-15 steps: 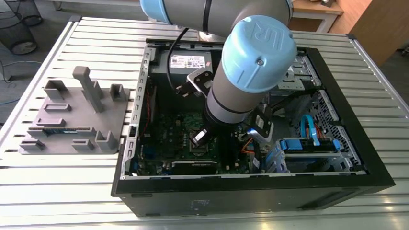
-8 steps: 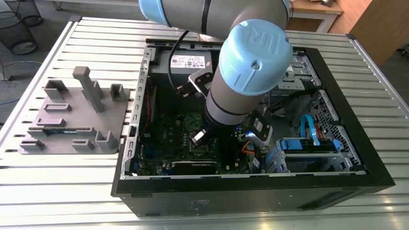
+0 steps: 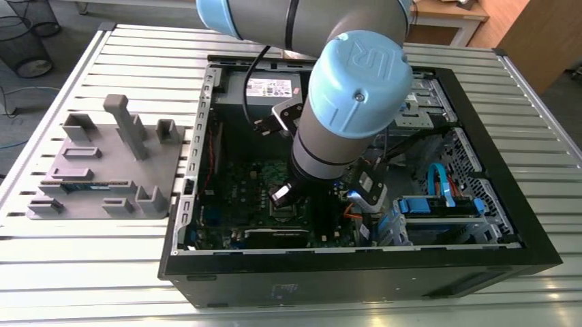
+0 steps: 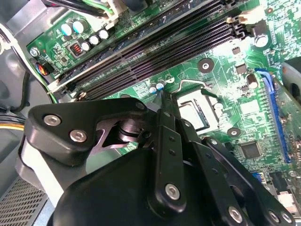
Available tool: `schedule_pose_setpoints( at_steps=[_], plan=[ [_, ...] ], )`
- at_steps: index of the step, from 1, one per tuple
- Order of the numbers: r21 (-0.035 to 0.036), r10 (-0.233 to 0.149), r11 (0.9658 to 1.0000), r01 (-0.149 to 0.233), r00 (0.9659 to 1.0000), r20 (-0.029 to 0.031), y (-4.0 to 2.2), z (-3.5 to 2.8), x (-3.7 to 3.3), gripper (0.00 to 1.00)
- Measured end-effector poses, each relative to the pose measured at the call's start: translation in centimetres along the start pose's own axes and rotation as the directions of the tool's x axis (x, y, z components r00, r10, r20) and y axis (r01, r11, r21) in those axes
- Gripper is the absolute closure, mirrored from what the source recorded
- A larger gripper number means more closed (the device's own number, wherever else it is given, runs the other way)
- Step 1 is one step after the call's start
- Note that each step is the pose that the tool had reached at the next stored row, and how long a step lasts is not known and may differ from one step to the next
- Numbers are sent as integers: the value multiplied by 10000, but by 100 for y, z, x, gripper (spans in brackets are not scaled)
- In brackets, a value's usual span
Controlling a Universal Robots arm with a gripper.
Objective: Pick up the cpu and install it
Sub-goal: 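Install the first cpu locking lever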
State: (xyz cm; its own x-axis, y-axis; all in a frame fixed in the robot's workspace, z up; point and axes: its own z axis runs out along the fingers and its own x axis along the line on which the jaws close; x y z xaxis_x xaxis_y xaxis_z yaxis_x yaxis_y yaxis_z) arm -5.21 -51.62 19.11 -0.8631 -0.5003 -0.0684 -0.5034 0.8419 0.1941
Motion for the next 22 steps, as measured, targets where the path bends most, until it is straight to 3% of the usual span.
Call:
schedule_pose_setpoints(
  at_steps=[6, 8, 9, 15, 22],
  plan=[
    [3, 43, 10000, -44, 10000, 13, 8, 8, 17, 89],
    [16, 193, 9998, -193, 9998, 37, 6, 16, 19, 89],
    [28, 397, 9992, -397, 9992, 81, 5, 29, 20, 89],
    [53, 781, 9969, -782, 9968, 157, -1, 56, 22, 89],
    [66, 924, 9957, -925, 9955, 187, 5, 68, 36, 89]
  ],
)
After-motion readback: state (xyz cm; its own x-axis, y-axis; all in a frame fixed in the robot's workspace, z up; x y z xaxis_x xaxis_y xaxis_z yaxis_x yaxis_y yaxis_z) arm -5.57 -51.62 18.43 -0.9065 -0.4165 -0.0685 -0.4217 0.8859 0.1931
